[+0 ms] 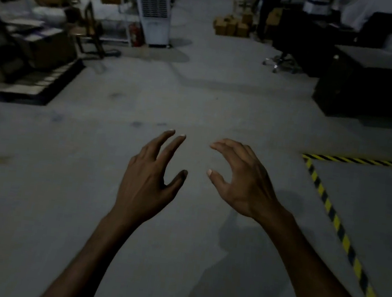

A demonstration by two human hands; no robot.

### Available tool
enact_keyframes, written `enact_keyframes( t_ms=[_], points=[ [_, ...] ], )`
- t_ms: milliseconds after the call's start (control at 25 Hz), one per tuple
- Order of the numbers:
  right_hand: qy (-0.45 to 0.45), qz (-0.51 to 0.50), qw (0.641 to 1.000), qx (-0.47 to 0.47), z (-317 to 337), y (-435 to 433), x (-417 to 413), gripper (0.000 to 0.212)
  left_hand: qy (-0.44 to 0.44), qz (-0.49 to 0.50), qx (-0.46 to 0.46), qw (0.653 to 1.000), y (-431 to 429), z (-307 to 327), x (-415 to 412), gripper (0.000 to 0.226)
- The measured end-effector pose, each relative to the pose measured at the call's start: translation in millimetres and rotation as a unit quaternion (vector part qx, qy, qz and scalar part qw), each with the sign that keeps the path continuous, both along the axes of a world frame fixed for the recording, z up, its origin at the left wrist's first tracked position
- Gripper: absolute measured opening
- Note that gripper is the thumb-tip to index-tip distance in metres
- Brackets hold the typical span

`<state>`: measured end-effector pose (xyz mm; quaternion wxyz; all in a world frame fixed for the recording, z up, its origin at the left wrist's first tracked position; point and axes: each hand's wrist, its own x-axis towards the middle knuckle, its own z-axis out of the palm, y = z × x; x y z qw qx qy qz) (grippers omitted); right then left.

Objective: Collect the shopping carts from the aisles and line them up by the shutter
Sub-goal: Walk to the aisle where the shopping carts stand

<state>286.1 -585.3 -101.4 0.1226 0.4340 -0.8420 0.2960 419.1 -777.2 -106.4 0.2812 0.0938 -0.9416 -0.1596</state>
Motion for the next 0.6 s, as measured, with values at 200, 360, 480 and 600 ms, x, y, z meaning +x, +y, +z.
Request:
enact_keyframes(
  t_ms=[200,360,480,600],
  points=[
    [0.008,0.069,0.998,0.0,-6.8,-121.5,35.3,0.053,-0.016,0.098,-0.012,0.995,-102.9,-3.6,66.2,0.053],
    [0.019,0.11,0.994,0.004,-5.4,-206.5,61.4,0.053,-0.031,0.168,0.002,0.985,-175.4,-2.1,108.0,0.046],
    [0.013,0.143,0.99,0.012,-7.3,-263.7,72.0,0.053,-0.026,0.189,0.016,0.981,-223.2,-2.3,127.4,0.046],
    [0.007,0.175,0.984,0.024,-14.1,-326.3,71.8,0.053,-0.022,0.234,0.022,0.972,-274.8,-12.5,134.8,0.049]
  ],
)
